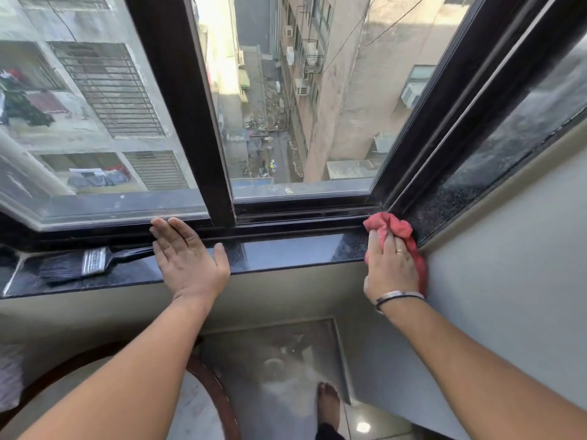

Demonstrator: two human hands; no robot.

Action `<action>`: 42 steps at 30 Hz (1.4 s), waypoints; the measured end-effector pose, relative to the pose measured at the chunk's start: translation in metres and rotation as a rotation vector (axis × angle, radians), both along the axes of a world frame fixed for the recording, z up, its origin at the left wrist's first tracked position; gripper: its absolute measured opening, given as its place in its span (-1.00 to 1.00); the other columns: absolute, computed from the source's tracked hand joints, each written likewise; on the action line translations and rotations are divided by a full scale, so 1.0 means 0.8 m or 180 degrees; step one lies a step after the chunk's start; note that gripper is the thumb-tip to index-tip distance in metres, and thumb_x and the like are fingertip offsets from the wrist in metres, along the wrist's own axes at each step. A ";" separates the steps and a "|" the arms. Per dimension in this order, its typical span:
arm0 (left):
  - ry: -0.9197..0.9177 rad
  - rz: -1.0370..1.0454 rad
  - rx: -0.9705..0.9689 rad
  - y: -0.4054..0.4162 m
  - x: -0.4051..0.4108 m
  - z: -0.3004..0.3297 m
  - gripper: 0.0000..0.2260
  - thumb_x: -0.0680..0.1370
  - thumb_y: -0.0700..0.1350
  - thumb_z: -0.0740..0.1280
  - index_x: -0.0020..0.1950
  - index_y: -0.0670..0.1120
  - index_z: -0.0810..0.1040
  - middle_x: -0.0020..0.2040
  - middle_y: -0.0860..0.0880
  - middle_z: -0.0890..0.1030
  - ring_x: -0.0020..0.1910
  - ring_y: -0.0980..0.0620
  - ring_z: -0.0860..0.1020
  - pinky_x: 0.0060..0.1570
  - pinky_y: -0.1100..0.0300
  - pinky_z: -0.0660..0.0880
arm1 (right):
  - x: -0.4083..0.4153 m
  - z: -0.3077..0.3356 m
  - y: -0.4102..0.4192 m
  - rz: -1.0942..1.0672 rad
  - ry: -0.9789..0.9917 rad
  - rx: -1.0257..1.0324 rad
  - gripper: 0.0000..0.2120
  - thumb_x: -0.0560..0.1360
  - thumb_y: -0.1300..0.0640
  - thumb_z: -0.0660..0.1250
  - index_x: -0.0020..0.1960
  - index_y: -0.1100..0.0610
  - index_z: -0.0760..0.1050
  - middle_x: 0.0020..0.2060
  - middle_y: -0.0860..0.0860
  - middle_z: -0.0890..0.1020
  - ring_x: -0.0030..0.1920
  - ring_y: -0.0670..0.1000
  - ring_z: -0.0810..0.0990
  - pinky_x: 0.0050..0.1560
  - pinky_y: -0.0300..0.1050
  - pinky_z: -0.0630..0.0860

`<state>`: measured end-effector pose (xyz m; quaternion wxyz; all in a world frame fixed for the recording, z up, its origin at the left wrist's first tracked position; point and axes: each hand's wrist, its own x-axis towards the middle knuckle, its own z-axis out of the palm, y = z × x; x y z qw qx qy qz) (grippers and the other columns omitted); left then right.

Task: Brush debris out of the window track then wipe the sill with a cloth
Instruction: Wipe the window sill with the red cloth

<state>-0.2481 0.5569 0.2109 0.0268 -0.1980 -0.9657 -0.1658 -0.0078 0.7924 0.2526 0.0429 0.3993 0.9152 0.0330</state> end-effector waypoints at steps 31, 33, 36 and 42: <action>0.0085 -0.0212 -0.0386 -0.076 -0.039 -0.002 0.01 0.40 0.42 0.04 0.61 -0.16 -0.24 0.61 -0.30 -0.20 0.57 -0.40 -0.09 0.52 -0.29 -0.07 | -0.078 0.030 -0.009 0.1113 0.1067 0.0087 -0.64 0.58 0.14 0.18 0.36 0.00 0.43 0.26 -0.09 0.57 0.15 0.05 0.58 0.16 -0.08 0.52; 0.0076 -0.0203 -0.0384 -0.076 -0.039 -0.001 0.01 0.40 0.42 0.06 0.61 -0.16 -0.25 0.61 -0.30 -0.20 0.57 -0.40 -0.08 0.52 -0.29 -0.08 | -0.048 0.042 0.015 0.0689 0.0798 0.0222 -0.63 0.58 0.13 0.04 0.30 0.09 0.46 0.16 -0.01 0.61 0.11 0.09 0.59 0.16 0.01 0.50; 0.0058 -0.0216 -0.0368 -0.076 -0.039 -0.002 0.01 0.40 0.42 0.07 0.61 -0.15 -0.24 0.61 -0.30 -0.19 0.57 -0.40 -0.08 0.52 -0.30 -0.06 | -0.045 0.050 0.009 0.0390 0.0382 0.0443 -0.56 0.48 0.19 0.06 0.33 0.19 0.40 0.20 0.14 0.56 0.08 0.20 0.56 0.05 0.11 0.50; 0.0113 -0.0244 -0.0266 -0.076 -0.041 -0.007 0.02 0.39 0.42 0.07 0.62 -0.15 -0.22 0.60 -0.25 -0.26 0.56 -0.41 -0.06 0.51 -0.28 -0.09 | -0.001 0.010 -0.030 -0.0681 0.0287 -0.0098 -0.48 0.52 0.35 0.19 0.47 0.32 0.21 0.42 0.33 0.33 0.34 0.32 0.39 0.20 0.21 0.47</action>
